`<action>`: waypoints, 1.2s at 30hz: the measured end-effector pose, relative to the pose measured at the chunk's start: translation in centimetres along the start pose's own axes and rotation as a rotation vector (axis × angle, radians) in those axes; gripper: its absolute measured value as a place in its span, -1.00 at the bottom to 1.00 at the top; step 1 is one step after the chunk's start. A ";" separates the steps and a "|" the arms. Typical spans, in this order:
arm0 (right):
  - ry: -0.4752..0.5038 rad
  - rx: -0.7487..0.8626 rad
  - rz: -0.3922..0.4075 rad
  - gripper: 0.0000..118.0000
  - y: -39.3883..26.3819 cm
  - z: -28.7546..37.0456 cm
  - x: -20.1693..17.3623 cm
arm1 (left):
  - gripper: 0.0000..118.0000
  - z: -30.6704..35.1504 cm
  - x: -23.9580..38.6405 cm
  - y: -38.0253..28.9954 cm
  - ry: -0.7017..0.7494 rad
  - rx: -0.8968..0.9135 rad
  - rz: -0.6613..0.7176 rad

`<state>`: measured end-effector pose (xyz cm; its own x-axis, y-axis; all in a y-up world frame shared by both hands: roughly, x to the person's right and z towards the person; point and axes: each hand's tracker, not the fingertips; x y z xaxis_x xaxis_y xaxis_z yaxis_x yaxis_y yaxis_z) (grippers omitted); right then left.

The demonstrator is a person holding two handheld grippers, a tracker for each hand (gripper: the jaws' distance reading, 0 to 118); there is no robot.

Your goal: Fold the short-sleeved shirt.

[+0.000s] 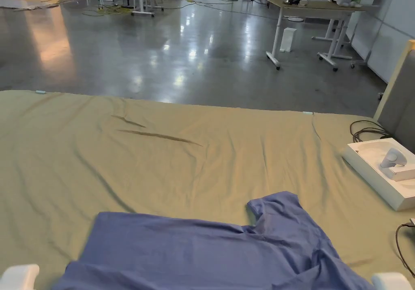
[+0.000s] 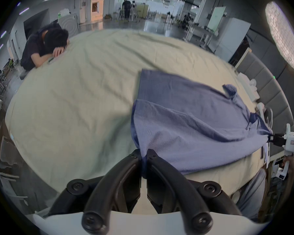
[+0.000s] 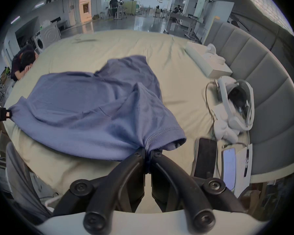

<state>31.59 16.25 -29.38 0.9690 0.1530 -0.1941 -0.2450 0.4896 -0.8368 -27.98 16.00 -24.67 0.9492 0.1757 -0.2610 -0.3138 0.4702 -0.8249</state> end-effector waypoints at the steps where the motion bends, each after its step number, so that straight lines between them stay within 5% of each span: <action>1: 0.000 -0.031 -0.001 -0.94 -1.0 -0.5 -0.1 | -0.91 -0.4 0.1 0.0 0.005 -0.033 -0.002; 3: -0.001 -0.063 -0.023 -0.94 -2.9 -1.6 -0.4 | -0.91 -1.8 1.0 -7.6 0.034 -0.089 -0.024; 14: -0.070 -0.118 0.009 -0.90 -6.1 -6.0 -2.8 | -0.91 -3.2 1.2 -8.4 0.073 -0.138 -0.104; 15: -0.078 -0.108 0.015 -0.84 -6.0 -5.9 -2.9 | -0.90 -3.1 0.8 -8.3 0.065 -0.134 -0.086; 18: -0.106 -0.060 0.035 -0.11 -5.5 -4.5 -3.3 | -0.70 -2.3 0.6 -7.8 0.048 -0.113 -0.054; 20: -0.128 0.007 0.055 -0.01 -4.7 -3.0 -3.7 | -0.65 -1.4 0.9 -7.2 0.048 -0.055 -0.068; 22: -0.113 0.113 0.043 0.19 -3.5 -1.0 -4.2 | -0.29 -0.4 1.7 -6.5 0.039 0.034 -0.065; 30: -0.018 0.568 -0.004 0.16 2.0 5.6 -8.0 | -0.21 4.2 6.7 -2.1 -0.002 0.431 -0.107; 36: 0.006 0.796 -0.086 -0.53 4.4 7.5 -10.5 | -0.22 7.0 10.9 -1.4 -0.013 0.677 -0.135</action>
<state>20.10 23.23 -27.16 0.9851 0.0831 -0.1504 -0.1169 0.9655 -0.2327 -17.31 23.25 -22.84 0.9819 0.0860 -0.1686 -0.1417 0.9245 -0.3537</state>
